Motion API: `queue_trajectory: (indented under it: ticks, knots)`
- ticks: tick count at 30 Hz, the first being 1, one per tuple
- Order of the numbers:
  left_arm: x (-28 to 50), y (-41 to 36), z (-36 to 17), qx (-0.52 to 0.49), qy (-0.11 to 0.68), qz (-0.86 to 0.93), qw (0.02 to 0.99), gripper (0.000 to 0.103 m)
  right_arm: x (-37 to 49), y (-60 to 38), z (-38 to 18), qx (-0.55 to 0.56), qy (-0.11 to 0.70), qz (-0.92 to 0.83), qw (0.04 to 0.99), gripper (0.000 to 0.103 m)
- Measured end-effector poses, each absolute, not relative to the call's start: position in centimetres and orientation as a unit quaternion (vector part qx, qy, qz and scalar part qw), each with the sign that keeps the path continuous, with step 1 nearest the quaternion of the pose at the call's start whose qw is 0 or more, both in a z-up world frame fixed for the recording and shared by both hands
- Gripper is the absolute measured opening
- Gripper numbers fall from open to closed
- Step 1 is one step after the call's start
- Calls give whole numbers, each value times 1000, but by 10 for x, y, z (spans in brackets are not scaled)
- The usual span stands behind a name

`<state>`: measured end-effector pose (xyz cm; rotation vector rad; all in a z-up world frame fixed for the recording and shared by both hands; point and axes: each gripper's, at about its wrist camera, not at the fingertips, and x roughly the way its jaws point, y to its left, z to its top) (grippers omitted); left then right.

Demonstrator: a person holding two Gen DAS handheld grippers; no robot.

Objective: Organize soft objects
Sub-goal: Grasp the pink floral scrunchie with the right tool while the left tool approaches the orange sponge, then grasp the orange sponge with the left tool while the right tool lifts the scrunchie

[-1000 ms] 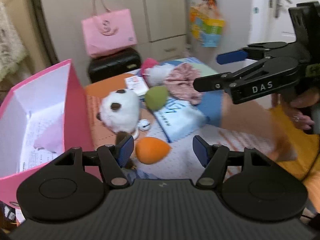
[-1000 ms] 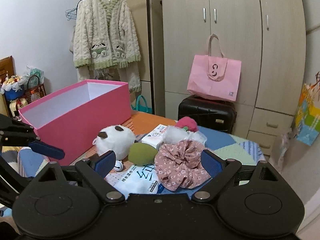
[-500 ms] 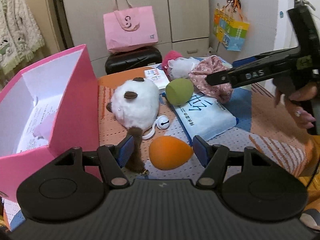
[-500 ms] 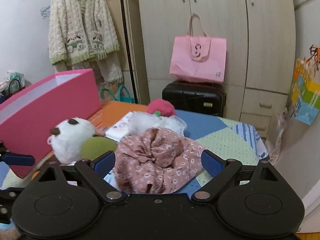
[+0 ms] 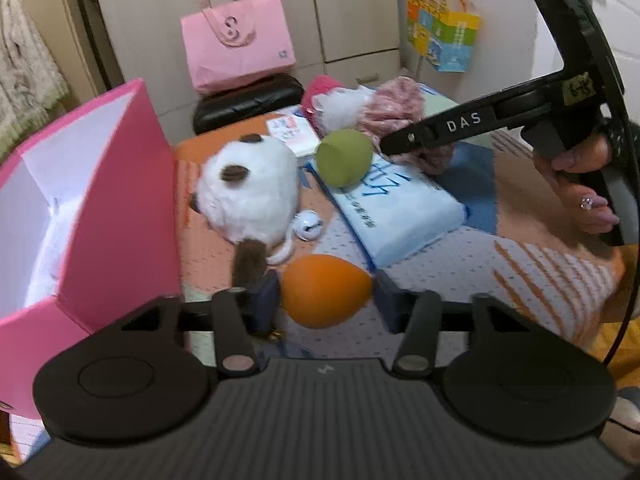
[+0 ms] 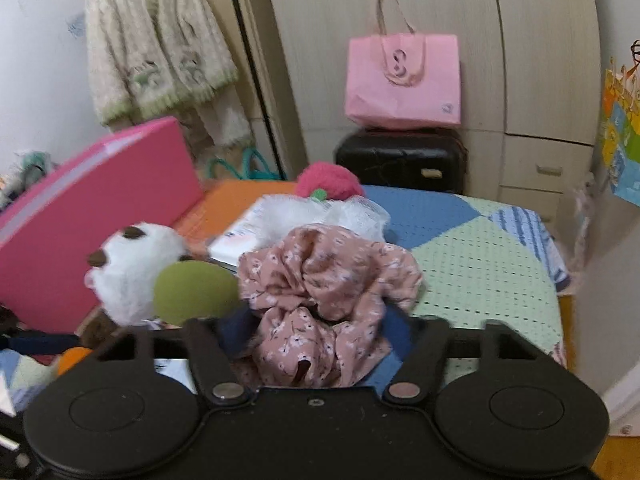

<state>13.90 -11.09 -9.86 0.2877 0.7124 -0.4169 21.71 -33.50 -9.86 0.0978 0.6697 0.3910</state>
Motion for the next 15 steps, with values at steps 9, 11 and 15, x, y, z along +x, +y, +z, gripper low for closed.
queue_trajectory:
  ticks: [9, 11, 15]
  knots:
    - [138, -109, -97, 132, 335, -200, 911, 47, 184, -329, -87, 26, 295, 149, 943, 21]
    - [139, -105, -97, 124, 336, -193, 913, 47, 180, -333, -87, 34, 296, 129, 946, 21]
    - [142, -99, -97, 104, 347, -189, 913, 46, 170, -337, -90, 39, 305, 107, 946, 21]
